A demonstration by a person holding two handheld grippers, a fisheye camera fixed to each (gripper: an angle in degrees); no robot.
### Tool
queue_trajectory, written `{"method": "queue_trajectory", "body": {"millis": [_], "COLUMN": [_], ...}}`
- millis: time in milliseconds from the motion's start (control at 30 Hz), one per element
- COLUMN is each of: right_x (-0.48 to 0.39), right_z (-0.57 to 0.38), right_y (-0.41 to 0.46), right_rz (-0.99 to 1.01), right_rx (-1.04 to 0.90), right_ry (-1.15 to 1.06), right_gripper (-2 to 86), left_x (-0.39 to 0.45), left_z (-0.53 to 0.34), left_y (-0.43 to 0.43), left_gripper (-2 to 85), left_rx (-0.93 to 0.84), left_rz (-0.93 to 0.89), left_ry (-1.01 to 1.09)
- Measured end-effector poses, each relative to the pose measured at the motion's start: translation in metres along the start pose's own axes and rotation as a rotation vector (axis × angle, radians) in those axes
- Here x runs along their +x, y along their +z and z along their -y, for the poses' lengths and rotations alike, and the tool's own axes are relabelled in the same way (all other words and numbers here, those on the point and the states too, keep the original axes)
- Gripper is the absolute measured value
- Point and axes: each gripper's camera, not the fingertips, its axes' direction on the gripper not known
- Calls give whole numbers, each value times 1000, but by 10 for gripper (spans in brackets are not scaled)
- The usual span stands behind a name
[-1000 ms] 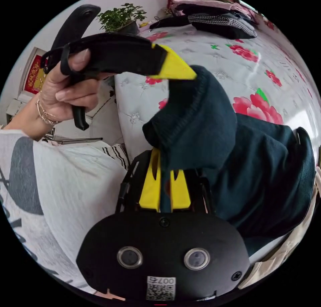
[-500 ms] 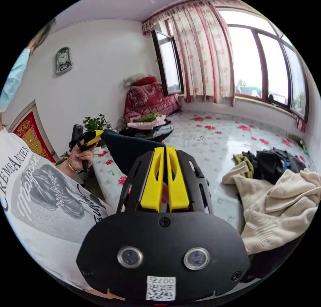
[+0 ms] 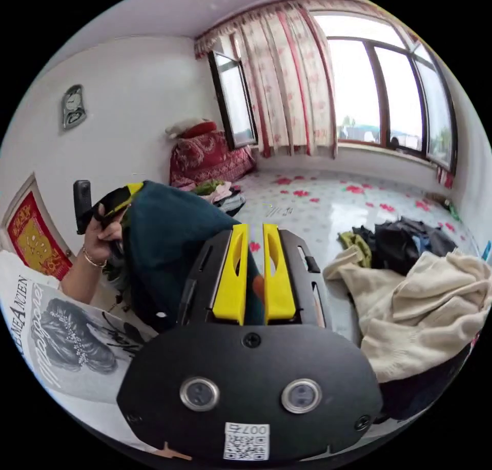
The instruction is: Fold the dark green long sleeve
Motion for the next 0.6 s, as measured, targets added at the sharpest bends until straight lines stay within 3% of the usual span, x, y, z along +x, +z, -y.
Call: {"method": "queue_trajectory", "body": {"millis": [233,333,500,600], "right_x": [55,51,41,38], "right_z": [-123,-138,-101,-87], "right_y": [85,116,183,235], "right_rz": [138,124,114,45], "right_rx": [-269,-327,-384,-481], "right_ry": [303,307,251,237], "right_gripper": [63,76,93,81], "left_x": [-86,-86,-73,-68], "left_z": [-163,-201,-226,-246], "left_y": [62,99,185,231], "left_gripper": [73,92,159,140], "left_rx": [-425,-551,-736,-914], "left_rz": [237,161,-4,43], "left_ry": [-332,-394,-333,-249]}}
